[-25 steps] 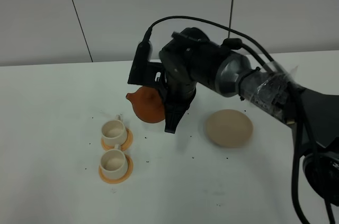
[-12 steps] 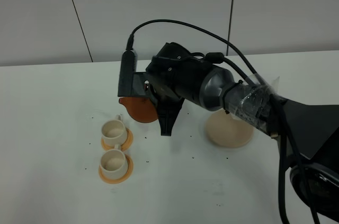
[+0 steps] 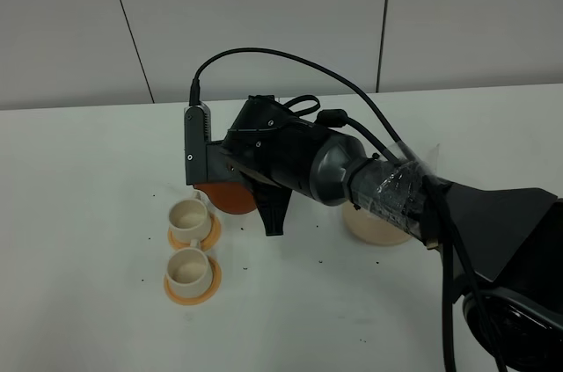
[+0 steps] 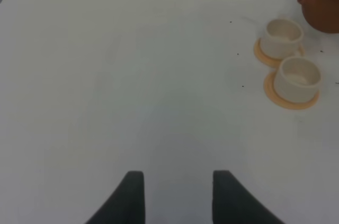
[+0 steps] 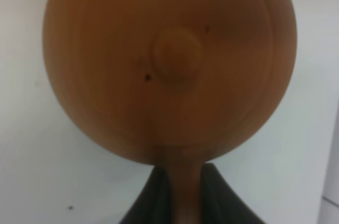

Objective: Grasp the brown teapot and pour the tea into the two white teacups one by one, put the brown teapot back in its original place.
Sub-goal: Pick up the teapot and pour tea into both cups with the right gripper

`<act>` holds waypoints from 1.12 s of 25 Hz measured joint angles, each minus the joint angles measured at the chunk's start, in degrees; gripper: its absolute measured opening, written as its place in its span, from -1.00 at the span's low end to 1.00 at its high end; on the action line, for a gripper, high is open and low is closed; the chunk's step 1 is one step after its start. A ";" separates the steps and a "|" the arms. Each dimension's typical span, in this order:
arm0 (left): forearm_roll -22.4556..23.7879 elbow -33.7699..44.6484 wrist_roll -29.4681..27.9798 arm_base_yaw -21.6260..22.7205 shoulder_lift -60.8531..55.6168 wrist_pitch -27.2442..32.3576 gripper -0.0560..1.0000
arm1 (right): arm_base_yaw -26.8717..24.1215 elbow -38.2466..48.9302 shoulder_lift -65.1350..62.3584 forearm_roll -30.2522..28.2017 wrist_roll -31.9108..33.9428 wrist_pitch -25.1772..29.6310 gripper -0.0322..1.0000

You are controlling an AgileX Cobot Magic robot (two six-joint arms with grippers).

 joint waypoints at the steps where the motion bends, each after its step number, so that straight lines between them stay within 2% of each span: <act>1: 0.00 0.00 0.00 0.00 0.00 0.00 -0.19 | 0.18 0.00 0.00 -0.84 0.00 0.00 -0.76; 28: 0.00 0.00 0.00 0.00 0.00 0.00 -0.19 | 3.70 0.00 2.04 -12.07 0.00 0.64 -0.76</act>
